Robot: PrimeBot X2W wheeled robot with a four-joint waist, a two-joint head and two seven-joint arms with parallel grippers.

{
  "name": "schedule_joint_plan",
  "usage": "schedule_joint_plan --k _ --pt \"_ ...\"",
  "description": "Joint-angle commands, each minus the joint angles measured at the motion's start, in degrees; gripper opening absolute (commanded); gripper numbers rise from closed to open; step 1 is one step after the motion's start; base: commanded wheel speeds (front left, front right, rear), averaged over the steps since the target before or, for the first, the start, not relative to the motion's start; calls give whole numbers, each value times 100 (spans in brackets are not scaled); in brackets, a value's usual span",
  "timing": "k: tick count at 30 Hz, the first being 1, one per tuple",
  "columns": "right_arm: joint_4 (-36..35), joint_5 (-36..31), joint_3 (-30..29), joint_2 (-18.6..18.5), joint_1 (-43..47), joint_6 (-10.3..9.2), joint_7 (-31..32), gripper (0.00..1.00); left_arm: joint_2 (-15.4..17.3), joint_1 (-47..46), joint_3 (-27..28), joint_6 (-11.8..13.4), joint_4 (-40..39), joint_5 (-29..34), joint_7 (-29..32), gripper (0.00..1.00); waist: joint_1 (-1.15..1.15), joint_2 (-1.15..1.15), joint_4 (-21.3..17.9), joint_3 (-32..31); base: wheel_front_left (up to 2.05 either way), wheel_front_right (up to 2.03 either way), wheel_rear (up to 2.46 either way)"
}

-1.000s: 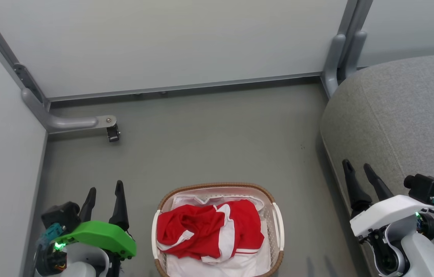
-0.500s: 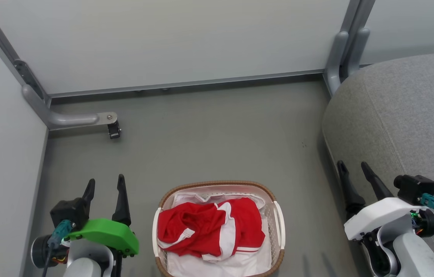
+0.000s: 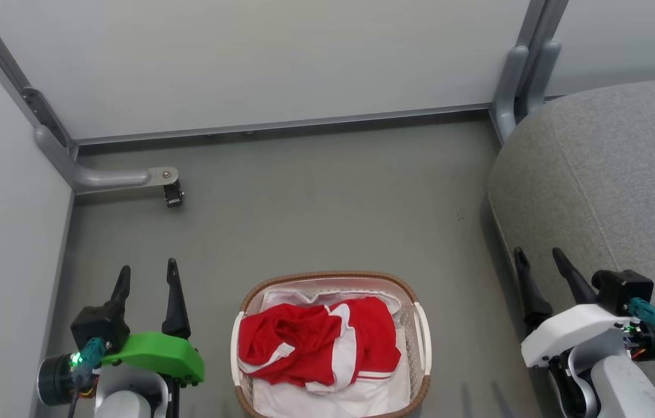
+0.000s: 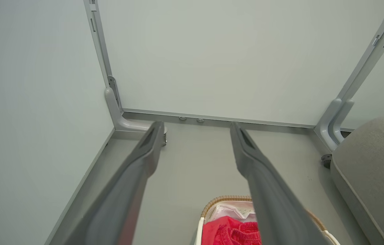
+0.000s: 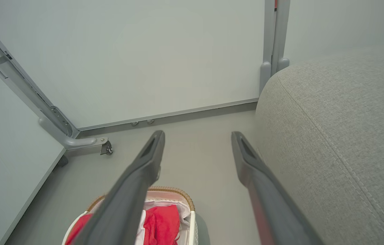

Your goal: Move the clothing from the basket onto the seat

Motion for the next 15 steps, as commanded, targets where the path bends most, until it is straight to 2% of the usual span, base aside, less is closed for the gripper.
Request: schedule_joint_plan --k 1,13,15 --pt "-2 -149 -42 -15 -74 0 -65 100 -10 5 36 -20 -61 165 -65 100 0 0 2 12 0 0 0" --pt "-115 -717 -38 -14 -209 -1 -206 100 -77 -158 -14 -222 -1 932 -202 100 0 0 -41 296 0 0 0" --pt "-113 -765 18 -15 -281 -1 -229 100 -92 -190 -102 -334 58 1033 -224 100 0 0 -93 417 0 0 0"
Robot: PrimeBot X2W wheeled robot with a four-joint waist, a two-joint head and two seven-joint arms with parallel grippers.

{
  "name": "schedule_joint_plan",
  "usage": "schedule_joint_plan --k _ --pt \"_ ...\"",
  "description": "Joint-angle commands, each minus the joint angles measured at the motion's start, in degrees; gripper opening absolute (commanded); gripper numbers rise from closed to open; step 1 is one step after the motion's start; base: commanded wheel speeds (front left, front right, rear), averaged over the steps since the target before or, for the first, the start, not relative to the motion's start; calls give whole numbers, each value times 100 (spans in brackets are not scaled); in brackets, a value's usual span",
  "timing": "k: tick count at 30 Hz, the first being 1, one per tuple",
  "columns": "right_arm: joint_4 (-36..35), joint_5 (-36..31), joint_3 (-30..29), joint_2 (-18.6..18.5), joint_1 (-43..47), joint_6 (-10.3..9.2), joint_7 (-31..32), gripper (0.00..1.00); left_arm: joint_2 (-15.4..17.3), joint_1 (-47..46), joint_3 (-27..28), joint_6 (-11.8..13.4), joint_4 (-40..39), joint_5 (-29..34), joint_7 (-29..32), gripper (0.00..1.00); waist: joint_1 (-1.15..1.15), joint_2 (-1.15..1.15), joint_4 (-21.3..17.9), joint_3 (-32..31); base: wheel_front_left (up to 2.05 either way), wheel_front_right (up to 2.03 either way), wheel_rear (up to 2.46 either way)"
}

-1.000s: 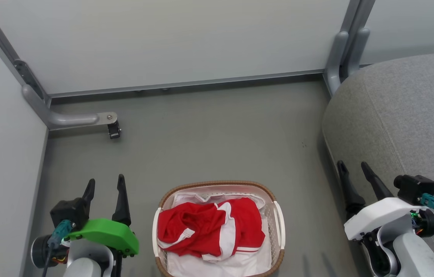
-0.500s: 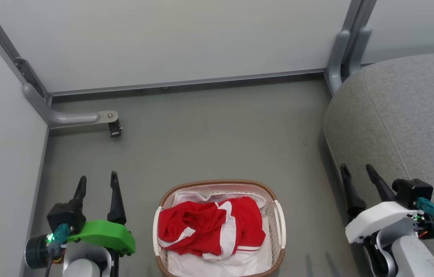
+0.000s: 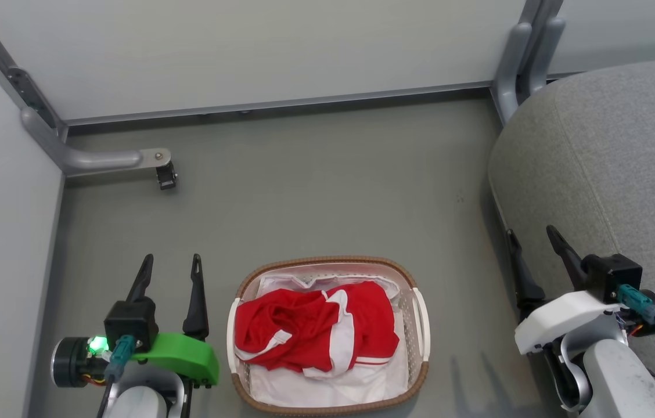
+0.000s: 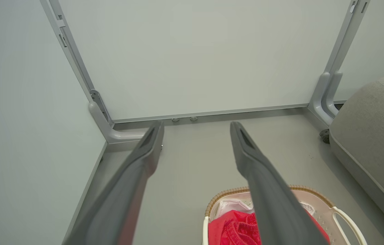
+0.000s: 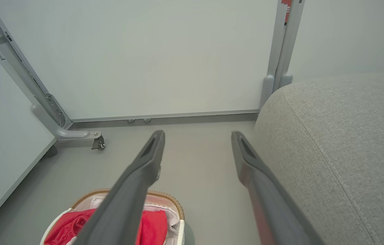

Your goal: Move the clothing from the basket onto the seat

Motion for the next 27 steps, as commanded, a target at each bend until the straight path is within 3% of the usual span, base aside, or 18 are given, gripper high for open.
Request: schedule_joint_plan --k 1,11,16,27 --pt "-37 -99 37 -30 -126 -2 -52 100 -26 -132 -36 -35 30 137 -47 100 0 0 -86 179 0 0 0" --pt "-175 -231 216 -122 -565 -2 -159 100 -170 -646 -278 -247 564 552 -152 100 0 0 -380 1061 0 0 0" --pt "-225 -32 440 -201 -798 -2 -209 100 -220 -1037 -441 -635 1167 382 -200 100 0 0 -531 1593 0 0 0" --pt "-535 296 865 -264 -1188 -3 -219 100 -244 -1904 -971 -872 2016 398 -212 100 0 0 -767 2534 0 0 0"
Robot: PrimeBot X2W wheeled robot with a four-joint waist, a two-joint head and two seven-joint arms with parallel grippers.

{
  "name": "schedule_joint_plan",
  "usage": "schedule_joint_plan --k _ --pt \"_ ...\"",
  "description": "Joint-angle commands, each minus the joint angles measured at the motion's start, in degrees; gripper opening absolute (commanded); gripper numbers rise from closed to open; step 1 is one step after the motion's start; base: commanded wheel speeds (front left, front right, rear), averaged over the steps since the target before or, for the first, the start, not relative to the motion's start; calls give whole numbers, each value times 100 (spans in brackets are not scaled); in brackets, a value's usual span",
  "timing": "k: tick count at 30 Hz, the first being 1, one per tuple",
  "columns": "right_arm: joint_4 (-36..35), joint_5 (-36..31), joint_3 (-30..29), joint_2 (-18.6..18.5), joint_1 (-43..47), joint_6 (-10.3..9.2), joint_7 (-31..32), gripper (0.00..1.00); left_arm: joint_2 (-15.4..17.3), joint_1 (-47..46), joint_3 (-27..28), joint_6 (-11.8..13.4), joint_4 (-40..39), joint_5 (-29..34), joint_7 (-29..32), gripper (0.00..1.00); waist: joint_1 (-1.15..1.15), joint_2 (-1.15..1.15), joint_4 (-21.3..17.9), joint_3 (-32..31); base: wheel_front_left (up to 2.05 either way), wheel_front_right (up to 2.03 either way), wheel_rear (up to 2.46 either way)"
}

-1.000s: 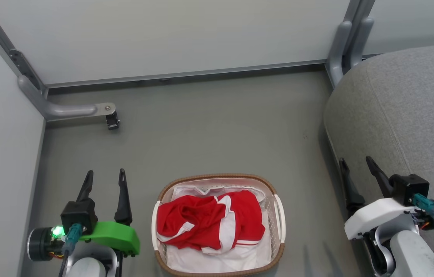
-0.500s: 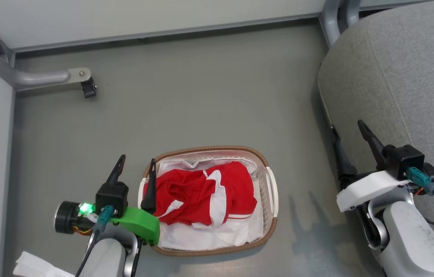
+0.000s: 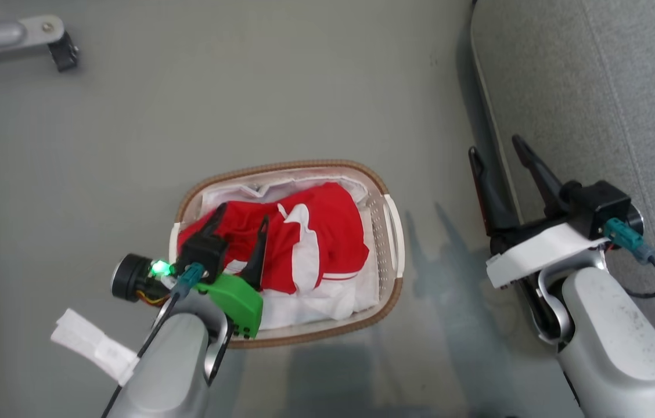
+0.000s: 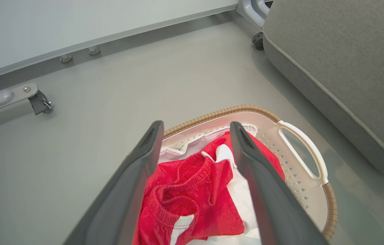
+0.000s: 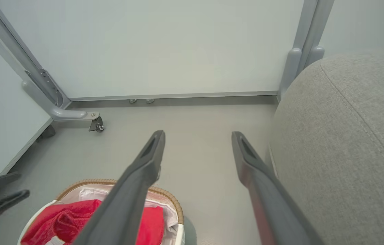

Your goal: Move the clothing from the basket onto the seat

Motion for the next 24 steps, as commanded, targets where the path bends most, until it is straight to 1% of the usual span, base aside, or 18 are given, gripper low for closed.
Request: schedule_joint_plan --k 1,4,14,21,23,24 --pt "-63 44 33 -73 -127 -4 -27 100 26 -204 -84 -27 110 60 -22 100 0 0 -211 521 0 0 0" --pt "-137 69 201 -93 -218 -4 -27 100 37 -467 -232 -46 433 75 -22 100 0 0 -277 762 0 0 0" --pt "-301 98 417 -23 -458 -4 -27 100 171 -1358 -675 -43 1704 170 -22 100 0 0 -504 1452 0 0 0" --pt "-299 110 587 41 -614 -4 -27 100 283 -1934 -880 -43 2435 162 -21 100 0 0 -638 1807 0 0 0" --pt "-296 106 647 57 -639 -4 -27 100 299 -2079 -930 -8 2679 216 -18 100 0 0 -682 1872 0 0 0" --pt "-289 115 710 97 -680 -4 -28 100 306 -2258 -944 54 2929 234 -10 100 0 0 -753 1933 0 0 0"
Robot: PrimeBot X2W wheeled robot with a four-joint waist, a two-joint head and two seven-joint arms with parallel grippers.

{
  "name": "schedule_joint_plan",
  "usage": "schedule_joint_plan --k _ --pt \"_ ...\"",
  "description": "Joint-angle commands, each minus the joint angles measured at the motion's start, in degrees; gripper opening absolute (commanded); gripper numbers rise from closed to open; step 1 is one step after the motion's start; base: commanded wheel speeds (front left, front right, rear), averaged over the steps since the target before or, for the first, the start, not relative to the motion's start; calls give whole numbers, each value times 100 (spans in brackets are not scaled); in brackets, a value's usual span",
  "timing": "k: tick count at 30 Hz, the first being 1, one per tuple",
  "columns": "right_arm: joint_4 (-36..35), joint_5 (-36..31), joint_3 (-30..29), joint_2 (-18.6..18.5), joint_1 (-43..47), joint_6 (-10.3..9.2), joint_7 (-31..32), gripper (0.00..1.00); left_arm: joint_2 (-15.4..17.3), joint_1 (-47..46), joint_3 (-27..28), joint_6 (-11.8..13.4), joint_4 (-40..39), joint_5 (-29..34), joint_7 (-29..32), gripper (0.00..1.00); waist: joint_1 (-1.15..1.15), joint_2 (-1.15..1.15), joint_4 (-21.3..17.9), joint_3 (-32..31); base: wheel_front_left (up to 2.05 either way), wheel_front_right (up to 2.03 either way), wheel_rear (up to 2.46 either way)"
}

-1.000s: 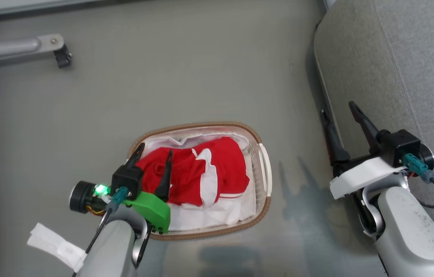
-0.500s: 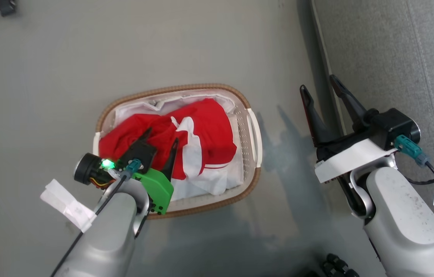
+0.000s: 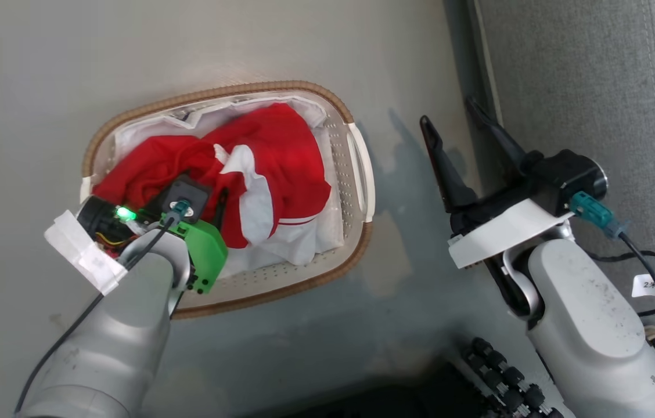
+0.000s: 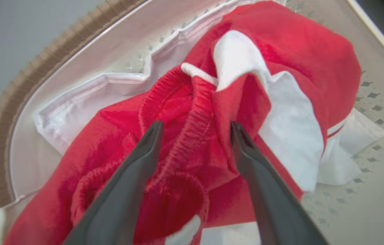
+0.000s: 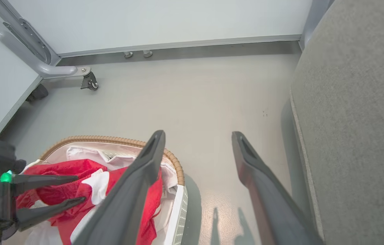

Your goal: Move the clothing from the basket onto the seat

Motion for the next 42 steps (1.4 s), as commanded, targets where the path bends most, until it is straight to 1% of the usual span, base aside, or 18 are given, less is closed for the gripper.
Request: schedule_joint_plan --k 1,6,12,13,14,15,19,24,30,31,36,42 --pt "2 31 26 39 -81 -4 -27 100 51 -194 9 41 104 7 19 100 0 0 -181 159 0 0 0" --pt "34 78 85 146 -54 -4 -28 100 77 -403 -98 65 416 46 223 100 0 0 -329 268 0 0 0" --pt "88 135 112 232 -31 -4 -28 100 88 -464 -165 36 555 -2 660 100 0 0 -443 312 0 0 0" --pt "99 142 110 244 -29 -4 -27 100 84 -455 -179 32 562 -12 673 46 0 0 -453 303 0 0 0" --pt "110 145 103 251 -23 -4 -28 100 71 -444 -182 24 566 -35 646 14 0 0 -453 294 0 0 0" --pt "125 148 97 260 -14 -4 -27 100 62 -433 -200 19 572 -29 660 0 0 0 -447 275 0 0 0" --pt "214 176 116 289 21 -4 -28 100 30 -361 -267 10 580 -49 543 0 0 0 -415 121 0 0 0" --pt "321 201 108 330 91 -4 -27 100 -19 -152 -207 1 553 -191 199 0 0 0 -336 -259 0 0 0" --pt "488 165 15 267 323 -4 -27 100 -93 165 -166 -5 250 -369 -6 0 0 0 -70 -873 0 0 0" --pt "515 155 0 253 354 -4 -27 100 -109 223 -150 -8 144 -416 -8 0 0 0 -21 -967 0 0 0" --pt "638 111 -78 187 615 -4 -27 100 -170 679 -49 25 -904 -547 -12 0 0 0 253 -1496 0 0 0" --pt "732 84 -276 178 939 -4 -27 100 -208 1230 125 34 -1918 -702 -13 0 0 0 462 -2103 0 0 0"
